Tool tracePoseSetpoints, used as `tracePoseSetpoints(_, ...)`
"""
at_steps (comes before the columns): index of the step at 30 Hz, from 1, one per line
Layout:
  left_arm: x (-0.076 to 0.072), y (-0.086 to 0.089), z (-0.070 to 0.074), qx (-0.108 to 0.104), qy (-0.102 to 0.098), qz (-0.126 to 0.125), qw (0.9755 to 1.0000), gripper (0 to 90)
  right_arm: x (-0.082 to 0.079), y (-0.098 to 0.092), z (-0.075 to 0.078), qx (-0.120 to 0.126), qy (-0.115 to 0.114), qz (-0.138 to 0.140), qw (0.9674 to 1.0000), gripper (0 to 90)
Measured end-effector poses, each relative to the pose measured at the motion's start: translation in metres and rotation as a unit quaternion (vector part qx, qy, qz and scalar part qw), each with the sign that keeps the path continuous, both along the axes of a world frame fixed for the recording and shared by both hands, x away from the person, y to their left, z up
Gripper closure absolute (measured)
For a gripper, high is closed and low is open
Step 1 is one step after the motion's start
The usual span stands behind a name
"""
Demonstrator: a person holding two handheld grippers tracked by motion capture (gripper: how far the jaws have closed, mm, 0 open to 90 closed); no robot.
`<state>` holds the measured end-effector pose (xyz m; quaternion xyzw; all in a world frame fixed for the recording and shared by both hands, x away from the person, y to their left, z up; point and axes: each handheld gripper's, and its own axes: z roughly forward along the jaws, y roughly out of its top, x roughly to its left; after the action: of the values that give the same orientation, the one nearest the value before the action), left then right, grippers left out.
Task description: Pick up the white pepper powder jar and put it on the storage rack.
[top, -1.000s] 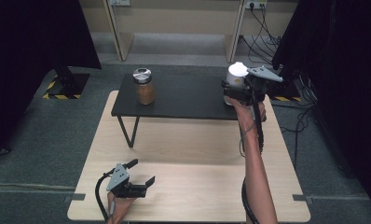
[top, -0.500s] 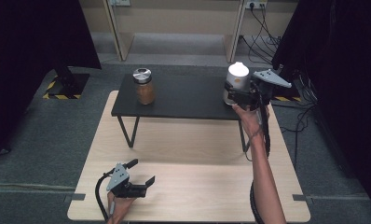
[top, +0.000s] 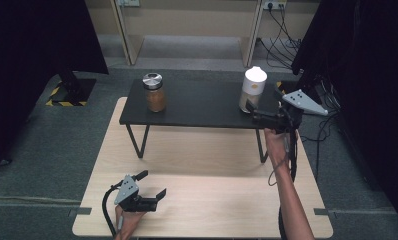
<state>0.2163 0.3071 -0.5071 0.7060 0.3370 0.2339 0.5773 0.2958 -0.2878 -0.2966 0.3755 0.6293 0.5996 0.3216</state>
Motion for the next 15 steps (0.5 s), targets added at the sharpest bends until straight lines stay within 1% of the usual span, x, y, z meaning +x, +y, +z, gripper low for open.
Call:
tracePoseSetpoints(1, 0.000, 0.000, 0.000, 0.000, 0.000, 0.000, 1.0000, 2.9, -0.003, -0.002, -0.003, 0.002, -0.002, 0.006, 1.0000, 0.1)
tracePoseSetpoints(3, 0.000, 0.000, 0.000, 0.000, 0.000, 0.000, 1.0000, 2.9, -0.011, -0.006, -0.011, -0.005, -0.004, 0.018, 0.9998, 0.1)
tracePoseSetpoints(5, 0.000, 0.000, 0.000, 0.000, 0.000, 0.000, 1.0000, 2.9, -0.018, -0.008, -0.020, -0.011, 0.000, 0.024, 0.9996, 0.1)
tracePoseSetpoints(7, 0.000, 0.000, 0.000, 0.001, 0.000, 0.000, 1.0000, 2.9, -0.026, -0.013, -0.032, -0.007, 0.001, 0.033, 0.9994, 0.1)
tracePoseSetpoints(8, 0.000, 0.000, 0.000, 0.001, 0.000, 0.000, 1.0000, 2.9, -0.029, -0.014, -0.037, -0.010, 0.003, 0.037, 0.9992, 0.1)
tracePoseSetpoints(11, 0.000, 0.000, 0.000, -0.002, 0.002, 0.000, 1.0000, 2.7, -0.040, -0.019, -0.057, -0.009, 0.004, 0.044, 0.9990, 0.1)
tracePoseSetpoints(15, 0.000, 0.000, 0.000, -0.003, 0.002, 0.001, 1.0000, 2.6, -0.055, -0.019, -0.086, -0.007, 0.001, 0.031, 0.9995, 0.3)
